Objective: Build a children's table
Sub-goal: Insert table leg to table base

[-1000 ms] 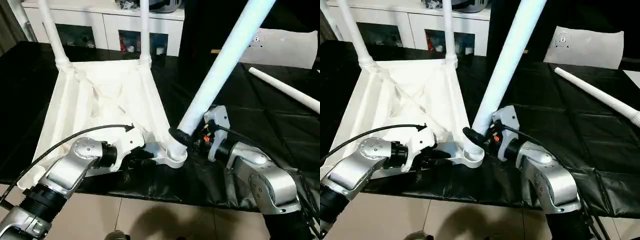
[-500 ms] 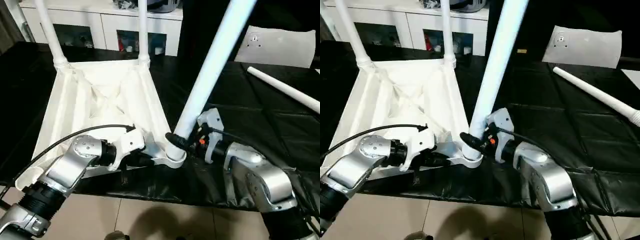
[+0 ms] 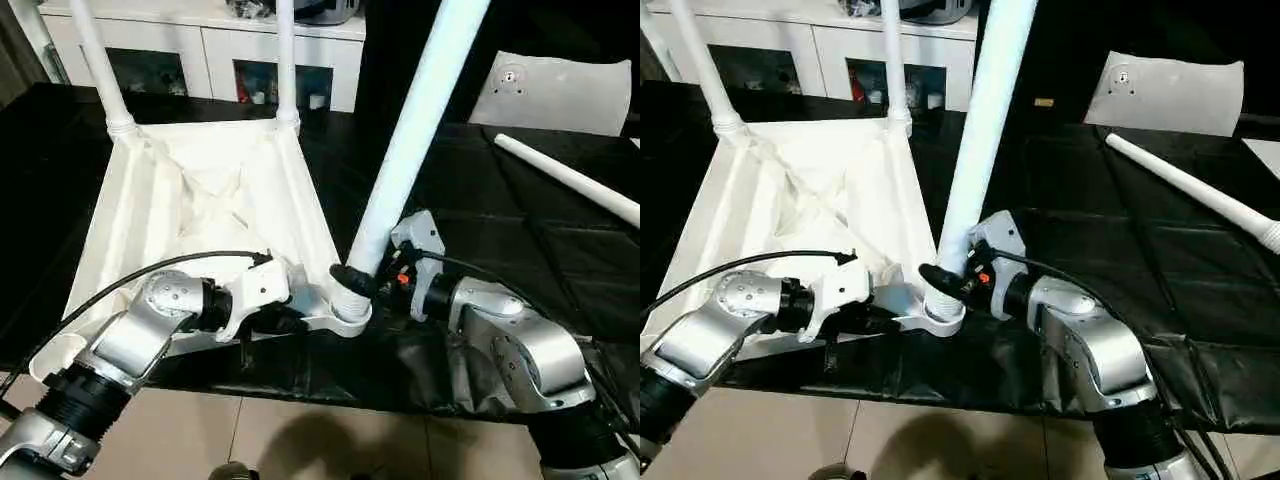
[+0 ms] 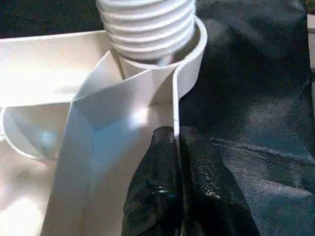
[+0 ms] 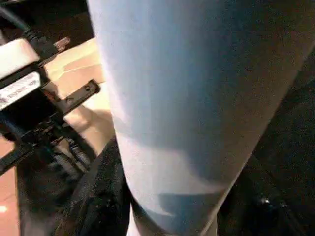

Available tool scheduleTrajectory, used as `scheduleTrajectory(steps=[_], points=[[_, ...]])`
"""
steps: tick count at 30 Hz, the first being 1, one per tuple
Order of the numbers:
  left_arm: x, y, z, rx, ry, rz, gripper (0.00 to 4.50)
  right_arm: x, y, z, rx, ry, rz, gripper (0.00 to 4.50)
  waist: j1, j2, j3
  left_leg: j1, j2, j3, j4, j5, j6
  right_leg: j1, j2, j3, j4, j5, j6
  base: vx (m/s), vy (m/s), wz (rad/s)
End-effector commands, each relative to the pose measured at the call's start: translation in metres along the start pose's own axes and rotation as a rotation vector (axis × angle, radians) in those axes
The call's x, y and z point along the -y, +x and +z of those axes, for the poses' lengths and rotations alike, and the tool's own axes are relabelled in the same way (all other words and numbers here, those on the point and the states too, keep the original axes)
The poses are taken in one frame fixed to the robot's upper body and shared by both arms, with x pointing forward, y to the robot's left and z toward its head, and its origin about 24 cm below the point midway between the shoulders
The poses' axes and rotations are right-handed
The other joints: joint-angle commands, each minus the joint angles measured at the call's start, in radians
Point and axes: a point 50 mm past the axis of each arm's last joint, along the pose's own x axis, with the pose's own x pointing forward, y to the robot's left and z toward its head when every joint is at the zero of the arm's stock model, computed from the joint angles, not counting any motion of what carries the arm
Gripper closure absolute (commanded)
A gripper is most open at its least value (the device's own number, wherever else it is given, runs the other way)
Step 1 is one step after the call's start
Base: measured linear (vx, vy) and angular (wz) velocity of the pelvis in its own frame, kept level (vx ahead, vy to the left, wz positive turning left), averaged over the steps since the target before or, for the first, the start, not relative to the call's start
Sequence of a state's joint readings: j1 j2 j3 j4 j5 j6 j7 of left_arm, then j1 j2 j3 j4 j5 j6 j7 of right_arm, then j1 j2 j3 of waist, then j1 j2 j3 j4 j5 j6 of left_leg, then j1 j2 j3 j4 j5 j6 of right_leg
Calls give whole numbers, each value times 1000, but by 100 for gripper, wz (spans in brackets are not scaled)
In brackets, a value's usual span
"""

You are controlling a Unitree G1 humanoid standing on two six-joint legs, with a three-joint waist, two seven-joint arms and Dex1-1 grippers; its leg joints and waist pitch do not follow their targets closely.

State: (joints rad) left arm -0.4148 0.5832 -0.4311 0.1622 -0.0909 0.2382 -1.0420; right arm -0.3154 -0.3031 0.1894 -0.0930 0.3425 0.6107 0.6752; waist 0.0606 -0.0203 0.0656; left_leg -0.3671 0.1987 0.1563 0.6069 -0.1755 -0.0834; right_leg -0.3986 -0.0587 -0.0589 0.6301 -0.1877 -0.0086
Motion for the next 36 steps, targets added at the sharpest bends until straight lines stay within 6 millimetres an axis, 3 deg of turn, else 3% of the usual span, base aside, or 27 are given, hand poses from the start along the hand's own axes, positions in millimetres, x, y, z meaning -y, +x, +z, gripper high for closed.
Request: scheduleTrajectory(steps=[1,5,10,17,23,26,29,32,33,36], points=[[-6,-5,-3,-21,4,56,450,0,-1,-7,-52,15,12,261,5,9,-61,13,24,-5,-85,-315,-42,36,-74,50,-95,-392,-134,0,0,0],[-8,-5,-2,-12,-25,41,450,-1,-2,-8,-70,13,27,261,6,8,-61,12,24,-6,-85,-311,-41,36,-74,50,-98,-413,-122,0,0,0],[-5,-5,2,15,-22,-5,450,4,-2,-12,-85,13,-2,261,7,9,-67,10,25,-5,-85,-278,-41,39,-73,51,-86,-309,-156,0,0,0],[-3,-6,4,12,-16,-36,450,9,3,-11,-86,24,-8,261,6,15,-65,12,25,-5,-85,-292,-44,40,-73,50,-88,-322,-160,0,0,0],[-5,-6,3,10,-22,-30,450,13,4,-15,-97,41,2,261,4,14,-65,13,24,-5,-85,-307,-45,41,-72,50,-89,-324,-165,0,0,0],[-6,-7,3,13,-25,-16,450,17,3,-14,-17,153,-13,261,3,21,-65,14,24,-6,-85,-321,-45,39,-74,50,-91,-338,-168,0,0,0],[-8,-7,4,22,-33,-3,450,17,2,-16,10,194,-16,261,4,21,-66,13,25,-7,-86,-323,-47,40,-72,48,-91,-329,-172,0,0,0],[-12,-8,4,28,-33,29,450,17,-2,-25,43,258,-21,261,6,24,-66,15,25,-7,-86,-328,-48,40,-72,48,-92,-320,-176,0,0,0],[-13,-8,4,33,-36,38,450,17,-3,-28,48,268,-26,261,8,29,-66,15,24,-8,-86,-330,-49,40,-72,48,-91,-318,-176,0,0,0],[-18,-8,7,57,-49,78,450,14,-9,-42,60,305,-51,261,9,29,-66,16,23,-7,-86,-346,-45,39,-72,47,-96,-328,-175,0,0,0]])
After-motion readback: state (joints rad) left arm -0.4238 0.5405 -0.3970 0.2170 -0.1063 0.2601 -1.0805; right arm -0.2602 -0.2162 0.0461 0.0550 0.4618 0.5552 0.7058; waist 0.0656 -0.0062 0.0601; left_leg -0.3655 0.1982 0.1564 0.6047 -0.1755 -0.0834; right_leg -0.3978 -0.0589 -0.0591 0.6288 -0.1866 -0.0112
